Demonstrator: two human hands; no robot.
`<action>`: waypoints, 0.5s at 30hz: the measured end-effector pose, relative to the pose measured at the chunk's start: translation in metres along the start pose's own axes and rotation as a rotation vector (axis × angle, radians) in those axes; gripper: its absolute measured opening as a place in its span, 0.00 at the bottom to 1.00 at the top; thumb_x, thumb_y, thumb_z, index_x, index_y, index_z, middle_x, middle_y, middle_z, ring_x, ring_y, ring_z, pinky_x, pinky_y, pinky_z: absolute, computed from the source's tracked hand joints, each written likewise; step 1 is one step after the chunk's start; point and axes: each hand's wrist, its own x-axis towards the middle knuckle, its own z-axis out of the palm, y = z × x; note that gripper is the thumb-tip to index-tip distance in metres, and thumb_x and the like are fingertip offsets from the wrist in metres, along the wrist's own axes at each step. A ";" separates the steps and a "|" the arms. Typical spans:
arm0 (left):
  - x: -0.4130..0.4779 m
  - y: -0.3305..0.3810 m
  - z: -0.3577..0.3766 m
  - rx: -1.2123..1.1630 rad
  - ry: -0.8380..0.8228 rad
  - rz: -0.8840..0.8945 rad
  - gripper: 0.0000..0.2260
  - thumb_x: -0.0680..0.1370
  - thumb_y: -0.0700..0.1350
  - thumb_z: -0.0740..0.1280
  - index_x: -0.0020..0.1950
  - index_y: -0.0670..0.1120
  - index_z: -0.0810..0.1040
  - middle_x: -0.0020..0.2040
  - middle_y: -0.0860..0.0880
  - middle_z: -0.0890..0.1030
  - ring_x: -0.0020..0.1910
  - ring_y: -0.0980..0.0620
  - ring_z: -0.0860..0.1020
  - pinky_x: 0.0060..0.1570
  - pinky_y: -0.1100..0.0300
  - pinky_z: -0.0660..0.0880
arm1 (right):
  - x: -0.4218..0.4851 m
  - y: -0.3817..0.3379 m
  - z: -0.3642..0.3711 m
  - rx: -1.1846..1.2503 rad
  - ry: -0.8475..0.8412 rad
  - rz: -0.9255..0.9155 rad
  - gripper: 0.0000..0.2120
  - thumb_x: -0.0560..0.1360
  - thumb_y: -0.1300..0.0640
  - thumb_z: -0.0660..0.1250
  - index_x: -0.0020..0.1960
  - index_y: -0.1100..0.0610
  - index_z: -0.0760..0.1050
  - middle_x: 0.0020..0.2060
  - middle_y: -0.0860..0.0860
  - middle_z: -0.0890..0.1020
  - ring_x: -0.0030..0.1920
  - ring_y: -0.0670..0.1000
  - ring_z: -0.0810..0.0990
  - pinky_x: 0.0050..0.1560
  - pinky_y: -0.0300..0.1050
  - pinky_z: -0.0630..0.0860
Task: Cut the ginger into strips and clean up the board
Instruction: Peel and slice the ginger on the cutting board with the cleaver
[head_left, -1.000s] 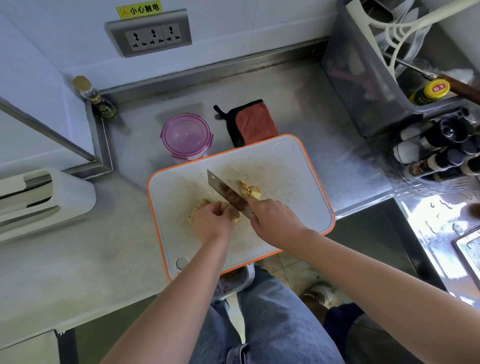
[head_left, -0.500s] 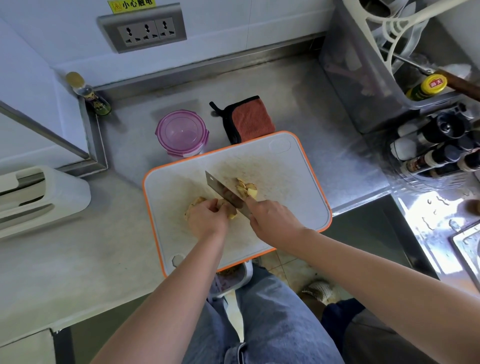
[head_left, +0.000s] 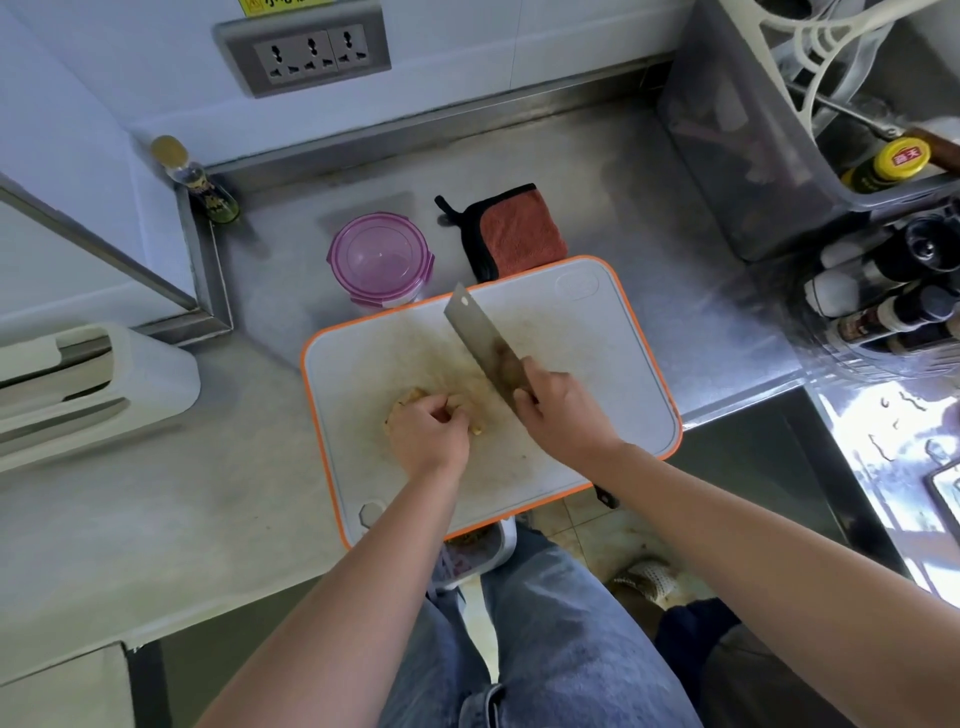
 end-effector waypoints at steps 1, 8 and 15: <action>0.000 0.000 0.001 0.028 0.002 0.019 0.09 0.71 0.39 0.71 0.32 0.51 0.80 0.34 0.49 0.83 0.38 0.46 0.83 0.42 0.51 0.81 | -0.004 -0.001 -0.003 -0.006 -0.012 -0.028 0.03 0.79 0.60 0.58 0.48 0.58 0.64 0.29 0.52 0.70 0.29 0.55 0.70 0.29 0.47 0.65; -0.004 0.002 0.001 0.073 0.010 0.054 0.05 0.71 0.40 0.70 0.35 0.47 0.82 0.31 0.51 0.80 0.30 0.54 0.73 0.28 0.64 0.64 | -0.019 -0.016 0.008 -0.112 -0.070 -0.082 0.03 0.80 0.58 0.56 0.50 0.58 0.65 0.32 0.51 0.69 0.32 0.55 0.69 0.32 0.46 0.65; -0.003 0.000 -0.001 0.021 0.014 0.047 0.11 0.72 0.40 0.71 0.37 0.57 0.79 0.38 0.54 0.82 0.42 0.50 0.81 0.42 0.58 0.78 | -0.015 -0.005 0.017 -0.120 -0.097 -0.005 0.09 0.81 0.57 0.55 0.58 0.60 0.66 0.39 0.56 0.76 0.39 0.58 0.75 0.35 0.47 0.68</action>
